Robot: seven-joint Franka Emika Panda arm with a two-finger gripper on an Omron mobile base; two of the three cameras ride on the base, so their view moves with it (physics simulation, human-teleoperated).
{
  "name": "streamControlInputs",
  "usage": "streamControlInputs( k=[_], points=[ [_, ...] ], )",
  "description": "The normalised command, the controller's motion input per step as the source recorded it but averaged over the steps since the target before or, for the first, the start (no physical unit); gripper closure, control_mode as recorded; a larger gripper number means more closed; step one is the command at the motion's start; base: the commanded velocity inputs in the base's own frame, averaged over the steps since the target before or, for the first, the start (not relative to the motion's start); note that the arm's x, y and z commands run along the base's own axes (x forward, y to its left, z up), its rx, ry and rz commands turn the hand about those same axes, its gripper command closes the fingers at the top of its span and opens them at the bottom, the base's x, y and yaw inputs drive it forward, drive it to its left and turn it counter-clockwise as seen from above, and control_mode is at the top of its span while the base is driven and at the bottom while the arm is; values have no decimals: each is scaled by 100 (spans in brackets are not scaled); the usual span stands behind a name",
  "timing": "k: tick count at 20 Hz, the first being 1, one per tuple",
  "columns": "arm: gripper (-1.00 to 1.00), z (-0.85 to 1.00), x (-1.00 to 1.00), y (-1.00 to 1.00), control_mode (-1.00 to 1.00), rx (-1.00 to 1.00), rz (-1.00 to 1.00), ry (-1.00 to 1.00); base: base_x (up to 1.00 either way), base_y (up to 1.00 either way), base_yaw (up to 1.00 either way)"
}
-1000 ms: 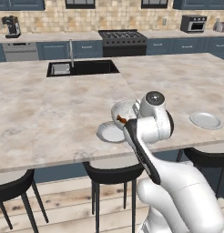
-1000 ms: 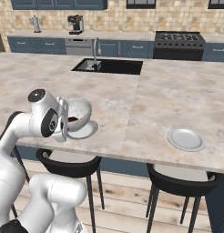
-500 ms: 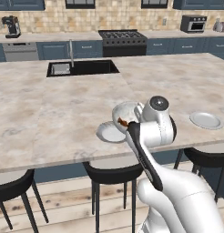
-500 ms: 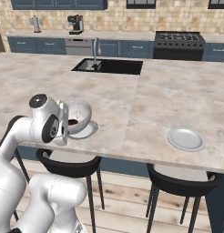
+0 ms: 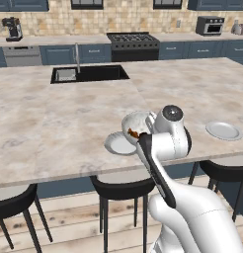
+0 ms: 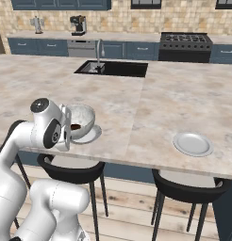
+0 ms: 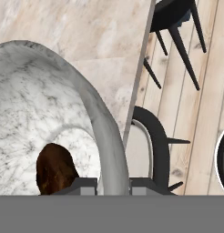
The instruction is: Pick the chicken drumstick and sweet potato from their plates and place them in the bowl. Then put the bowl in the fridge.
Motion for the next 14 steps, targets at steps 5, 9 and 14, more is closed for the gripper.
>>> streamControlInputs(
  k=[5,9,14],
  points=[
    [100,0,0,0,100,0,0,0,0,0,0],
    [100,0,0,0,100,0,0,0,-17,-5,0],
    [100,0,0,0,100,0,0,0,-72,-30,-1]
  ],
)
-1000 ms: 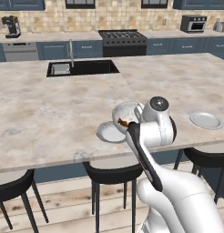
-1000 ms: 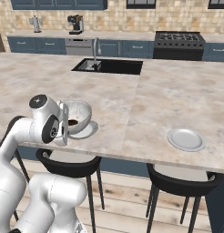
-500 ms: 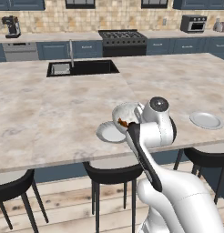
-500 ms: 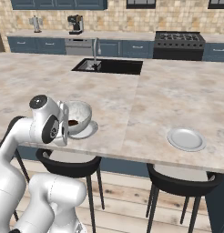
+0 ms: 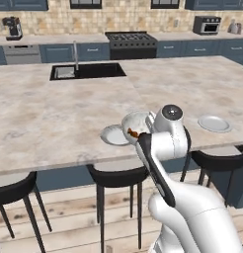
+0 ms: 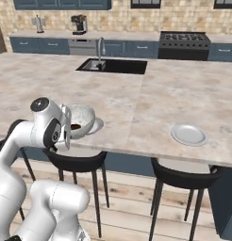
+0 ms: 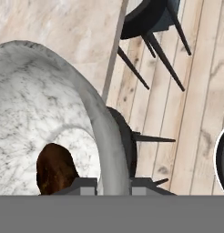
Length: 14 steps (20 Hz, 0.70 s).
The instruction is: Pick the chicken drumstick and sweet potato from their plates and place them in the bowl. Then put the bowl in the fridge.
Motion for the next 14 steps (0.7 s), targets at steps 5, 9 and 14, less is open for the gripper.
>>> streamControlInputs(
  k=[5,9,14],
  points=[
    [100,0,0,0,100,0,0,0,-64,-26,-1],
    [100,0,0,0,100,0,0,0,-21,0,-74],
    [100,0,0,0,100,0,0,0,-1,2,-100]
  ],
)
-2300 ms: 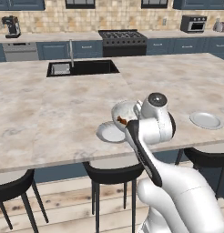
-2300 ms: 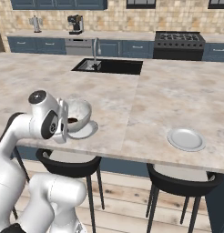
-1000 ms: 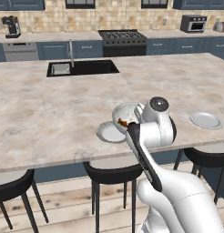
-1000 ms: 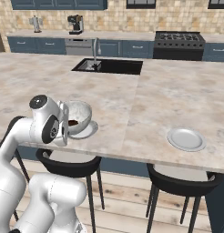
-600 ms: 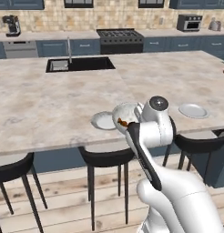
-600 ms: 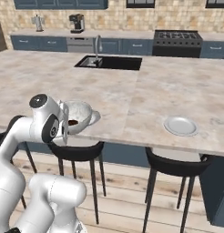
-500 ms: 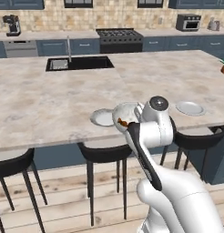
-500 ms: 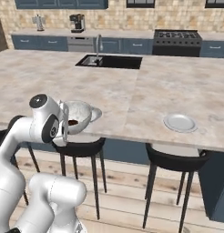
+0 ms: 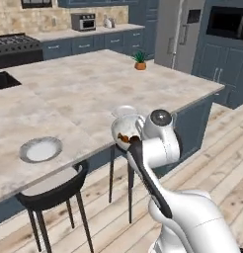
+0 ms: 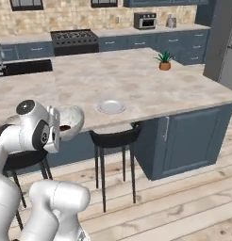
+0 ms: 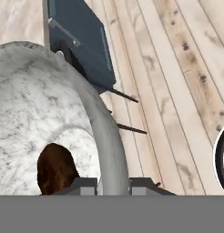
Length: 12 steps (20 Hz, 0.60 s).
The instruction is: Pick the chicken drumstick and sweet potato from their plates and place them in the bowl. Then put the bowl in the fridge.
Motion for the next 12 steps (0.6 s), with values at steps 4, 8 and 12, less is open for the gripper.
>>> streamControlInputs(
  k=[4,8,12],
  points=[
    [100,0,0,0,100,0,0,0,0,1,-100],
    [100,0,0,0,100,0,0,0,0,0,-100],
    [100,0,0,0,100,0,0,0,0,-2,-93]
  ],
)
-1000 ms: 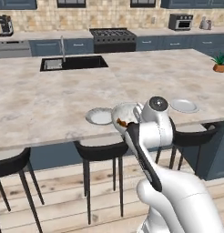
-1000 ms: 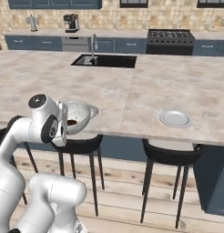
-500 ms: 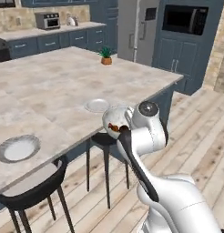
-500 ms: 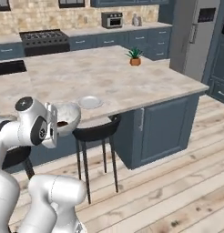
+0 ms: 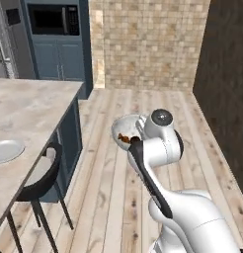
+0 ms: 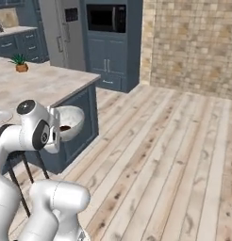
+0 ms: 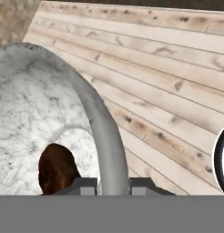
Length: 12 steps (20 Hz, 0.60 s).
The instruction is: Pick the chicken drumstick and sweet potato from their plates and place them in the bowl. Then put the bowl in the fridge.
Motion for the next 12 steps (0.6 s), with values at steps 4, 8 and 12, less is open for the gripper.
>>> streamControlInputs(
  k=[4,8,12],
  points=[
    [100,0,0,0,100,0,0,0,39,0,-60],
    [100,0,0,0,100,0,0,0,76,4,-27],
    [100,0,0,0,100,0,0,0,93,17,-11]
  ],
)
